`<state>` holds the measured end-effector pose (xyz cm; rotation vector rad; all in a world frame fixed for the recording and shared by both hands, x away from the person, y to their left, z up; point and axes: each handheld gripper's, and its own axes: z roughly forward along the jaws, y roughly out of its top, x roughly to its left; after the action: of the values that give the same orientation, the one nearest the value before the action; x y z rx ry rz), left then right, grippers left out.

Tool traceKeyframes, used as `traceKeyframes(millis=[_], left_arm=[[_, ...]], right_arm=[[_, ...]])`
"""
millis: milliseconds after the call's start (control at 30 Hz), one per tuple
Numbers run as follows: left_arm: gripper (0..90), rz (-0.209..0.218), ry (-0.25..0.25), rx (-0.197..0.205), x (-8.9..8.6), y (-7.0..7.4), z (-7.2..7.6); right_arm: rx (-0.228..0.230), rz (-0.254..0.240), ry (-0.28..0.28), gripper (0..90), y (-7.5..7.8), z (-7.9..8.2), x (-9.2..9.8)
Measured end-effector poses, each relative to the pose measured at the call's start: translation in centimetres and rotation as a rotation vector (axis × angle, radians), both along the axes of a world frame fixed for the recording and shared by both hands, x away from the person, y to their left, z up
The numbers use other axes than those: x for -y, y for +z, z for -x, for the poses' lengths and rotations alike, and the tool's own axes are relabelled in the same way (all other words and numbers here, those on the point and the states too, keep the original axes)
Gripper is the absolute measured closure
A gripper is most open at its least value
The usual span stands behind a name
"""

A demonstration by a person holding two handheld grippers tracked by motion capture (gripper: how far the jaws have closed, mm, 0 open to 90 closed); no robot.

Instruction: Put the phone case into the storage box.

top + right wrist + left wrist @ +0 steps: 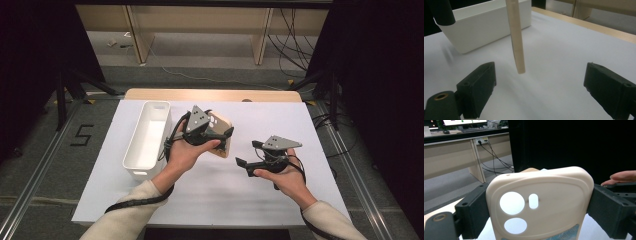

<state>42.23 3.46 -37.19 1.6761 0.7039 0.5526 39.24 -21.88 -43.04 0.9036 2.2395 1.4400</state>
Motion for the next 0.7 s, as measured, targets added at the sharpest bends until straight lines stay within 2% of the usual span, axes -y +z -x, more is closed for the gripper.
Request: traceKeyframes(millis=[233, 267, 400, 700], left_arm=[[10.9, -0.006, 0.009, 0.002, -0.4, 0.1, 0.1], [10.9, 0.001, 0.022, -0.017, -0.5, 0.1, 0.3], [10.9, 0.01, 0.031, -0.033, -0.9, 0.2, 0.3], [10.9, -0.005, 0.043, -0.008, -1.8, 0.5, 0.0]], right_arm=[[0.006, -0.009, 0.0, 12.8, 0.1, 0.4, 0.9], [0.006, -0.01, -0.001, 13.2, 0.1, 0.5, 1.0], [0.006, -0.01, -0.005, 13.4, 0.1, 0.7, 1.5], [0.007, -0.003, -0.01, 14.4, 0.0, 1.0, 2.4]])
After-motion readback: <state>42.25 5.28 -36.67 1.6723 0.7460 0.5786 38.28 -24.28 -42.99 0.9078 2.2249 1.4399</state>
